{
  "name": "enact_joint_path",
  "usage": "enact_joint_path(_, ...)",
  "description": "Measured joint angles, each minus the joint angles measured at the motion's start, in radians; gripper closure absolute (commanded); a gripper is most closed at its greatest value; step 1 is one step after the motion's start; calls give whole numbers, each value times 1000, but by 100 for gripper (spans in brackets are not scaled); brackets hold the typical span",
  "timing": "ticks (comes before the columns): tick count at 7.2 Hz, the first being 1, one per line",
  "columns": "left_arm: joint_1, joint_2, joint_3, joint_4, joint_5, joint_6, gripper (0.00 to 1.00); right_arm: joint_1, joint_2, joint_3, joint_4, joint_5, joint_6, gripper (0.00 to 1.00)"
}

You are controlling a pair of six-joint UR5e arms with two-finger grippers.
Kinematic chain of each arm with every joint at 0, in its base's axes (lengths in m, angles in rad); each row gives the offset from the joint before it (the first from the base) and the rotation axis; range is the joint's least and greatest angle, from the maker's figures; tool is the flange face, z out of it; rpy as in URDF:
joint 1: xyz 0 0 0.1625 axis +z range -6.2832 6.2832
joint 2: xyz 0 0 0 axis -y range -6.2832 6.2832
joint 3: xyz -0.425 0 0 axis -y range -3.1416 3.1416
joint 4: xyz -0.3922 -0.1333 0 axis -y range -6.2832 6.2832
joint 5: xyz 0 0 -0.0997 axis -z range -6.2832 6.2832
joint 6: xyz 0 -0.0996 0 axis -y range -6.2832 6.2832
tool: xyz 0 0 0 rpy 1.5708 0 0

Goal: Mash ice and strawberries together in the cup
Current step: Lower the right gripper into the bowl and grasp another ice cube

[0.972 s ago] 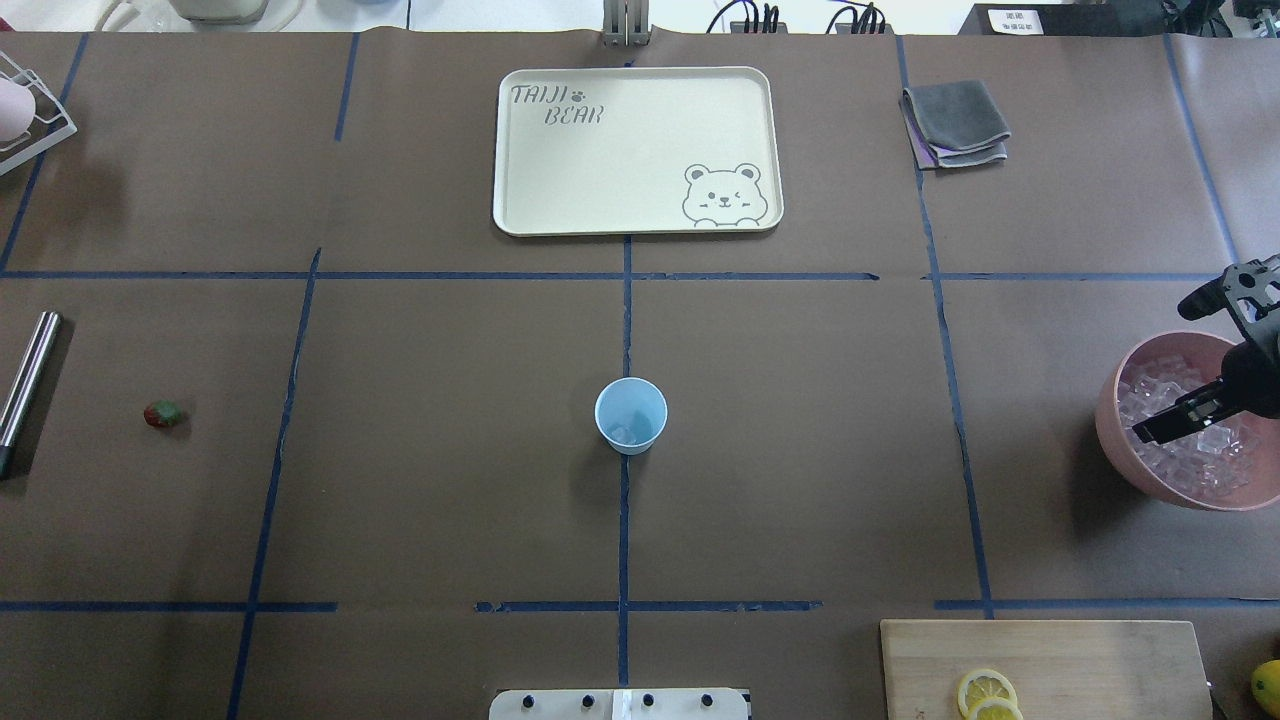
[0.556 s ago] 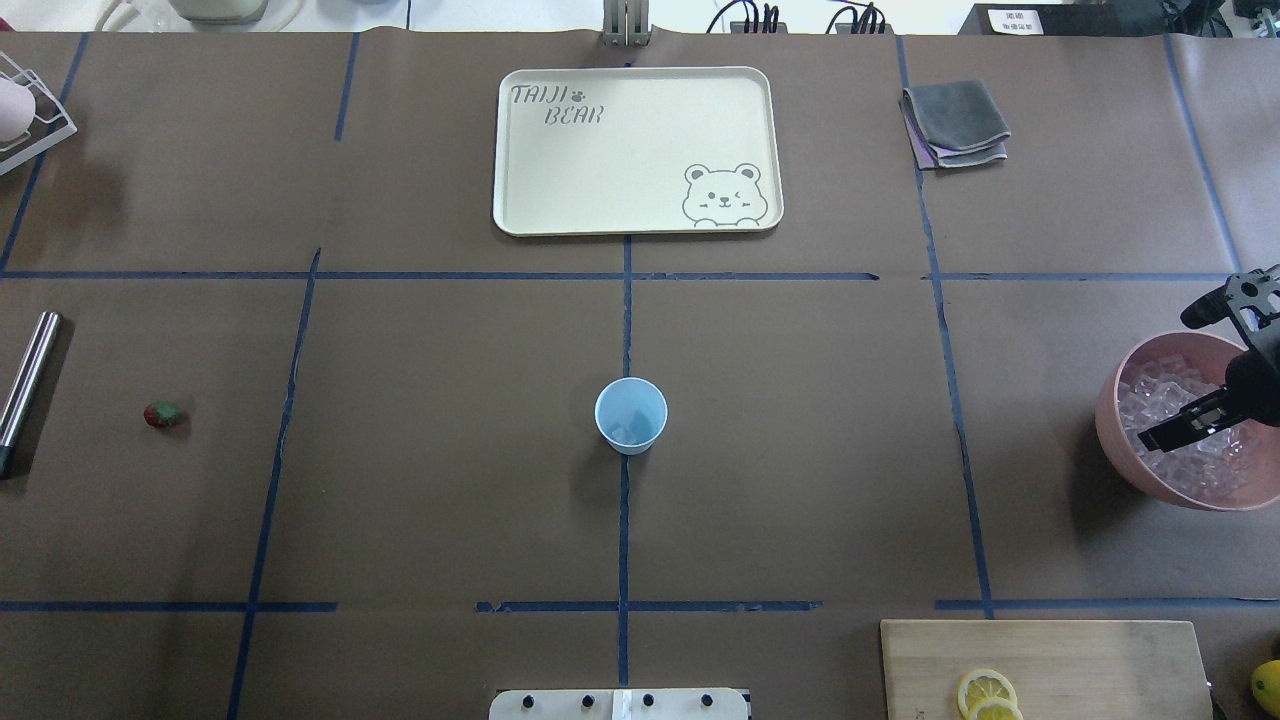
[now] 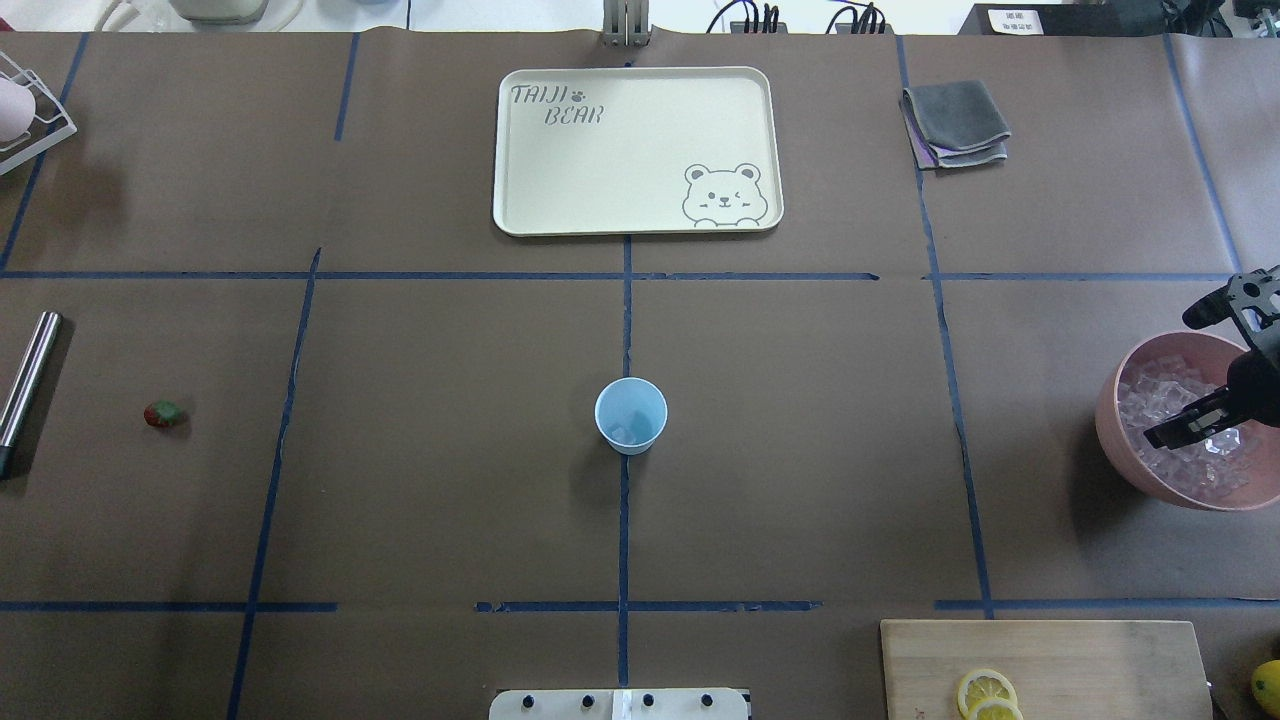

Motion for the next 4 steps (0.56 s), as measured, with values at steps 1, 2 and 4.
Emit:
enact_joint_path(1,0,0,-1,0,0,0,0,1,1,1,1,0,-1,89)
enact_joint_path(2,0,0,-1,0,0,0,0,5,3,5,2,1,-1,90)
enact_joint_path(4,0,0,-2,0,0,0,0,33,8,24,-4,5,1,90)
